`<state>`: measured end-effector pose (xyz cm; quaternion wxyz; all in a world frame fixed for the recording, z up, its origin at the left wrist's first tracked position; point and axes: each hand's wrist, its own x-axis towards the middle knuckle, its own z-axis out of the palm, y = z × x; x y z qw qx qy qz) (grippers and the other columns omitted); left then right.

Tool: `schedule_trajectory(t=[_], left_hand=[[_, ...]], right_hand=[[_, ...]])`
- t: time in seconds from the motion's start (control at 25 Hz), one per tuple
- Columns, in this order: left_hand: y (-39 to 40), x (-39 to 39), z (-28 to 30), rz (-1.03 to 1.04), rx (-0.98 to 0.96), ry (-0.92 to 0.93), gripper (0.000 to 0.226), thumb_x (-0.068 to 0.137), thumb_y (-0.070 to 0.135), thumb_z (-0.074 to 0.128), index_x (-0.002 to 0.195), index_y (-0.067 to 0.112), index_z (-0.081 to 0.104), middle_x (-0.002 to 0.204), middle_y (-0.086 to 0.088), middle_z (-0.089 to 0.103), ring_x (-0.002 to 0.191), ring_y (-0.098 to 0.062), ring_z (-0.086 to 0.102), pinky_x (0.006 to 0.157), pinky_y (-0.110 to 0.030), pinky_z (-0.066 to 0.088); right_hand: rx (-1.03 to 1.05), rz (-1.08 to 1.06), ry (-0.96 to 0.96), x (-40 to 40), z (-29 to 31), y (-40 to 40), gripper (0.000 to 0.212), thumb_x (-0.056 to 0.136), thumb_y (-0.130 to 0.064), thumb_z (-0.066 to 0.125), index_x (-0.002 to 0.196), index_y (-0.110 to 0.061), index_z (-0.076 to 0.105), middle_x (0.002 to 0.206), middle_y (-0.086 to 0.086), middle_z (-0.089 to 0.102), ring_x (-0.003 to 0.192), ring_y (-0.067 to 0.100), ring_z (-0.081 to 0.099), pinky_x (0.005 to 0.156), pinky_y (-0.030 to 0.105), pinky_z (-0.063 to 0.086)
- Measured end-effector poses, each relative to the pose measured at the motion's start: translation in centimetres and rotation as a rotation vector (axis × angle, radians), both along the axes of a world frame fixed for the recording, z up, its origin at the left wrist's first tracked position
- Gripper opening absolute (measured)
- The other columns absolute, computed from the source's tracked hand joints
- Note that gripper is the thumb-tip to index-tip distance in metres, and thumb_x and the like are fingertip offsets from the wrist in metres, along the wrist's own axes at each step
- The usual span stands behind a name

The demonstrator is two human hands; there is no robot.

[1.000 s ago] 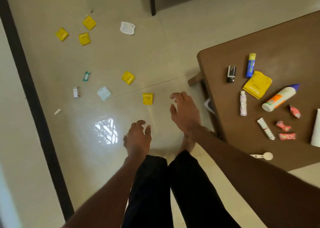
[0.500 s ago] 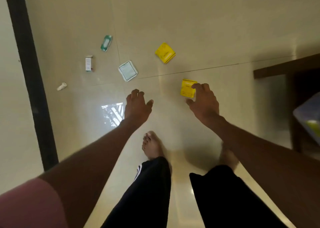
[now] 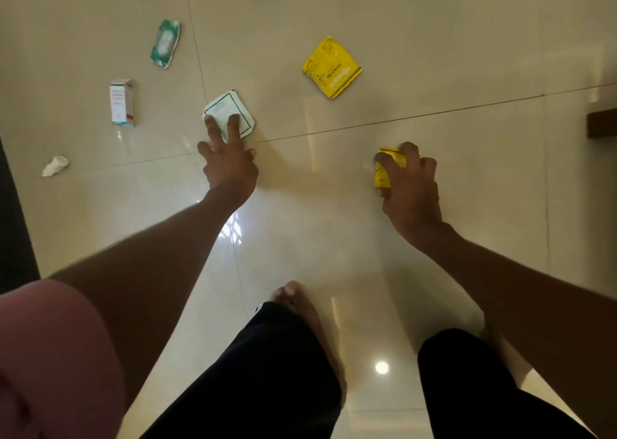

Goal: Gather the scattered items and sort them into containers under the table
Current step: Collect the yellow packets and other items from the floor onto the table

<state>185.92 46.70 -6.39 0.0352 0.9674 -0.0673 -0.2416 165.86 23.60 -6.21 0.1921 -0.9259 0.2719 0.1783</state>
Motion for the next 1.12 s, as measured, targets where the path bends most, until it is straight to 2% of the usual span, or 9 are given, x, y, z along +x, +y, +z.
schedule_trajectory(t=[0.12, 0.2, 0.36, 0.48, 0.6, 0.72, 0.96, 1.04, 1.12], left_hand=[[-0.6, -1.0, 0.4, -0.087, 0.060, -0.083, 0.044, 0.093, -0.002, 0.052, 0.133, 0.014, 0.042, 0.143, -0.023, 0.034, 0.113, -0.044, 0.045, 0.074, -0.046, 0.049], [-0.7, -1.4, 1.2, -0.119, 0.057, -0.060, 0.033, 0.093, -0.001, 0.047, 0.126, 0.007, 0.047, 0.128, -0.023, 0.042, 0.101, -0.043, 0.052, 0.068, -0.044, 0.043], [-1.7, -4.2, 6.1, -0.026, -0.145, 0.046, 0.023, 0.093, 0.012, 0.054, 0.115, 0.006, 0.053, 0.114, -0.015, 0.052, 0.088, -0.037, 0.055, 0.071, -0.038, 0.036], [-4.7, -8.1, 12.9, 0.090, -0.362, 0.048, 0.019, 0.088, 0.013, 0.064, 0.106, 0.013, 0.057, 0.108, -0.003, 0.054, 0.085, -0.021, 0.051, 0.071, -0.032, 0.034], [-8.4, -12.3, 20.9, 0.188, -0.528, 0.062, 0.021, 0.083, 0.011, 0.070, 0.099, 0.020, 0.060, 0.105, 0.004, 0.057, 0.088, -0.020, 0.062, 0.070, -0.031, 0.045], [-12.7, -16.2, 30.1, 0.245, -0.606, 0.060, 0.020, 0.082, 0.011, 0.071, 0.096, 0.022, 0.061, 0.105, 0.005, 0.057, 0.087, -0.016, 0.060, 0.069, -0.025, 0.040], [-23.6, -21.9, 44.8, 0.057, -0.743, 0.088, 0.026, 0.083, 0.002, 0.072, 0.103, 0.017, 0.064, 0.113, 0.004, 0.053, 0.091, -0.012, 0.054, 0.068, -0.002, 0.037], [-26.8, -23.8, 47.8, -0.056, -0.790, 0.080, 0.030, 0.082, 0.001, 0.075, 0.103, 0.018, 0.063, 0.112, 0.006, 0.051, 0.094, -0.015, 0.058, 0.074, -0.005, 0.040], [-29.6, -25.9, 49.7, -0.158, -0.809, 0.081, 0.032, 0.081, 0.002, 0.077, 0.104, 0.020, 0.062, 0.112, 0.007, 0.051, 0.099, -0.019, 0.060, 0.078, -0.023, 0.052]], right_hand=[[0.020, 0.055, -0.036, 0.3, 0.0, 0.2, 0.045, 0.085, -0.007, 0.069, 0.127, -0.018, 0.060, 0.133, 0.015, 0.044, 0.102, 0.037, 0.051, 0.063, 0.040, 0.052], [0.093, 0.014, -0.100, 0.8, 0.6, 0.2, 0.036, 0.089, -0.011, 0.065, 0.125, -0.013, 0.063, 0.122, 0.016, 0.050, 0.093, 0.039, 0.058, 0.069, 0.038, 0.050], [0.293, -0.340, -0.184, 2.4, 5.6, 0.1, 0.034, 0.092, -0.017, 0.064, 0.126, -0.021, 0.069, 0.113, 0.010, 0.061, 0.098, 0.030, 0.063, 0.079, 0.032, 0.046], [0.364, -0.519, -0.290, 2.9, 12.3, -0.6, 0.034, 0.090, -0.019, 0.065, 0.124, -0.026, 0.070, 0.108, 0.007, 0.067, 0.100, 0.028, 0.065, 0.085, 0.044, 0.053], [0.379, -0.607, -0.425, 2.3, 20.8, -2.5, 0.029, 0.088, -0.019, 0.067, 0.116, -0.022, 0.067, 0.104, 0.002, 0.071, 0.094, 0.027, 0.066, 0.081, 0.047, 0.054], [0.379, -0.656, -0.506, 0.5, 30.3, -5.1, 0.020, 0.088, -0.022, 0.072, 0.106, -0.021, 0.063, 0.099, -0.005, 0.071, 0.087, 0.023, 0.066, 0.076, 0.048, 0.055], [0.335, -0.689, -0.633, -4.8, 45.7, -12.1, 0.020, 0.090, -0.021, 0.070, 0.107, -0.028, 0.061, 0.102, -0.014, 0.068, 0.090, 0.010, 0.064, 0.078, 0.041, 0.055], [0.300, -0.694, -0.684, -7.4, 48.9, -14.4, 0.022, 0.091, -0.022, 0.069, 0.110, -0.028, 0.059, 0.104, -0.015, 0.066, 0.091, 0.010, 0.063, 0.079, 0.040, 0.055], [0.244, -0.719, -0.727, -10.2, 51.1, -16.9, 0.023, 0.092, -0.022, 0.070, 0.112, -0.026, 0.060, 0.105, -0.011, 0.065, 0.092, 0.012, 0.063, 0.079, 0.037, 0.055]])
